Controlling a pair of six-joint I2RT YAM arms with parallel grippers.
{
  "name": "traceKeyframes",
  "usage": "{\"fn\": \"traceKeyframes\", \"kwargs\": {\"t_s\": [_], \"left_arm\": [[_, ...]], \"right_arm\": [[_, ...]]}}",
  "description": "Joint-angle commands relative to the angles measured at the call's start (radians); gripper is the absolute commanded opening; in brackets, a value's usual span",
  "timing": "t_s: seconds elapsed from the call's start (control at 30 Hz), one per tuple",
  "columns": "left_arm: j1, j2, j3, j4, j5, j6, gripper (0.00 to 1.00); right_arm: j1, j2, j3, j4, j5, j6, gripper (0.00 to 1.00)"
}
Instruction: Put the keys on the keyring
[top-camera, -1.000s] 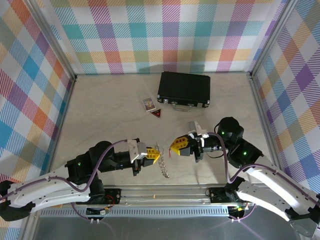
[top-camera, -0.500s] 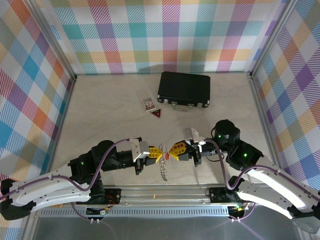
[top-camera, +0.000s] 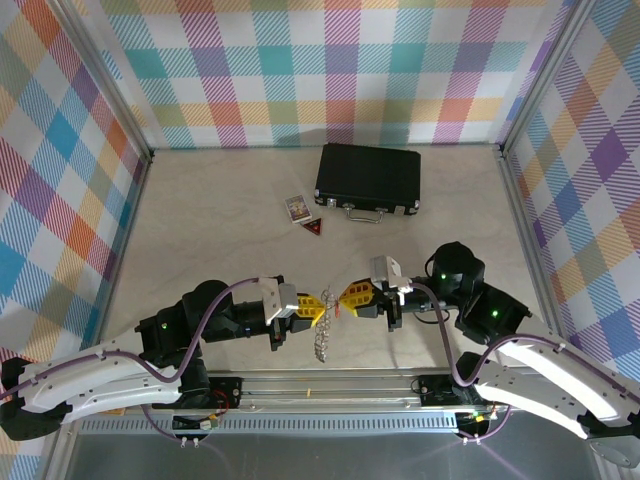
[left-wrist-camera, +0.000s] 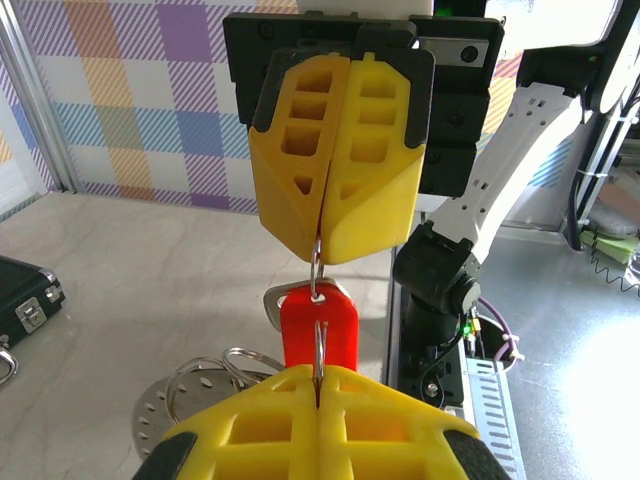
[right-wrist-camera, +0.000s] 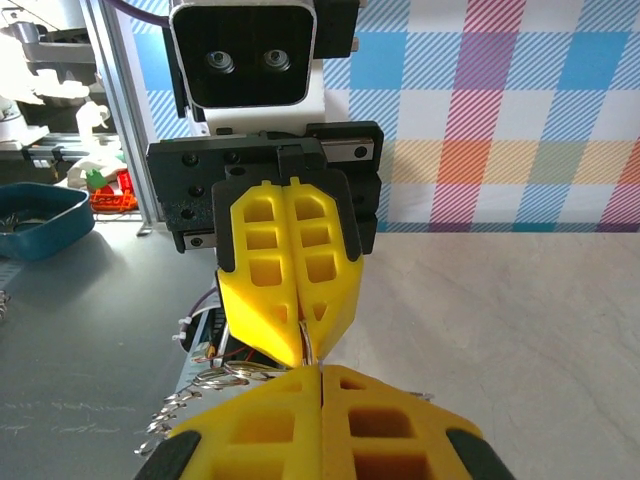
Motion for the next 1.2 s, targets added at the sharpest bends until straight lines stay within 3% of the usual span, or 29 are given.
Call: {"fn": "traceKeyframes", "kwargs": {"t_s": [0.0, 1.17], "left_arm": [[-0.003, -0.012, 0.035, 0.064, 0.021, -0.009, 0.00], [-0.002, -0.026, 0.022, 0.052, 0.001, -0.012, 0.00]], "right_arm": [[0.011, 0.004, 0.010, 0.011, -0.006, -0.027, 0.00], [0.037, 0.013, 0.023, -0.030, 0.002, -0.043, 0.00]]}}
